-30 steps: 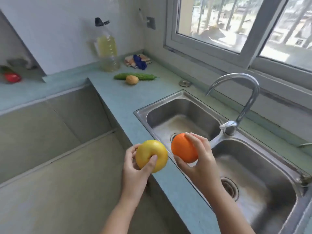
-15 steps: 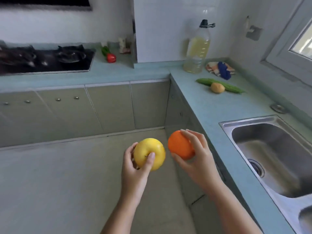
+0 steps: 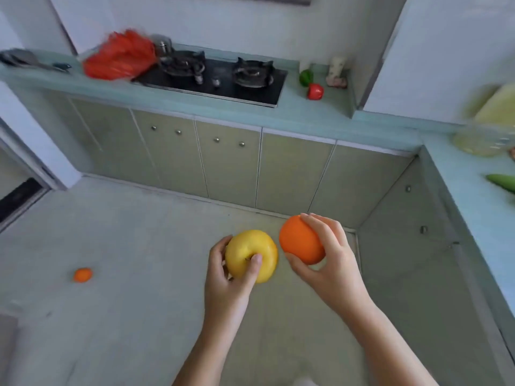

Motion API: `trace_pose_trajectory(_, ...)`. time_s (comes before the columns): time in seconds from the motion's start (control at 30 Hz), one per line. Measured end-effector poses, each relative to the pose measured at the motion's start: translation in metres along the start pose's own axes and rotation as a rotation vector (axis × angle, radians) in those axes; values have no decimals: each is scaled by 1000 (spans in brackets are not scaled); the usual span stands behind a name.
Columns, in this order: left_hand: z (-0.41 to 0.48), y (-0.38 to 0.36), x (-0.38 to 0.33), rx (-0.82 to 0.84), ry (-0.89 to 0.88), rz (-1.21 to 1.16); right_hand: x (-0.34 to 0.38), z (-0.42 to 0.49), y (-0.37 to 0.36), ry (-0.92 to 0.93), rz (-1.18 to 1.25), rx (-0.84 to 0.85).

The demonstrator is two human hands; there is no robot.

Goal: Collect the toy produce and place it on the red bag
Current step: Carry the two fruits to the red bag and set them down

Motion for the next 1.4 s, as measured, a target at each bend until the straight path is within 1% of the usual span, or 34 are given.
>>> trace_pose_trajectory(0.13,39,34,1,-106,5,5,16,39,-44,66,35,69)
trace_pose_trajectory(0.33,125,60,-9,-192,-9,0,29,127,-111,134,83,139)
trace_pose_trajectory(0.47,200,77,-32,-265,-40,28,45,206,-154,163,132,171)
trace_pose_trajectory(0.67,297,99,-68,-370,-79,91,75,308,-205,263,199,222)
trace_pose_trajectory(0.77,330,112,-75,-430,-85,106,84,343,-232,288,193,268)
trace_pose_trajectory(0.97,374,147,-74,-540,-39,133,104,388,-282,303,234,331)
trace_pose_trajectory(1.2,440,196,-69,-569,17,101,129,438,-345,294,221,360)
trace_pose_trajectory(1.4,529,264,-90,-553,0,72,185,503,-414,307,195,343)
Point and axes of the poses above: each hand's wrist, its own z-axis towards the middle knuckle, its own y-axis out of the back of the hand, x = y × z, the point moved 7 cm from there along z, towards the middle knuckle, and after that the axes turned 11 degrees about -z, right-handed, at the moved point
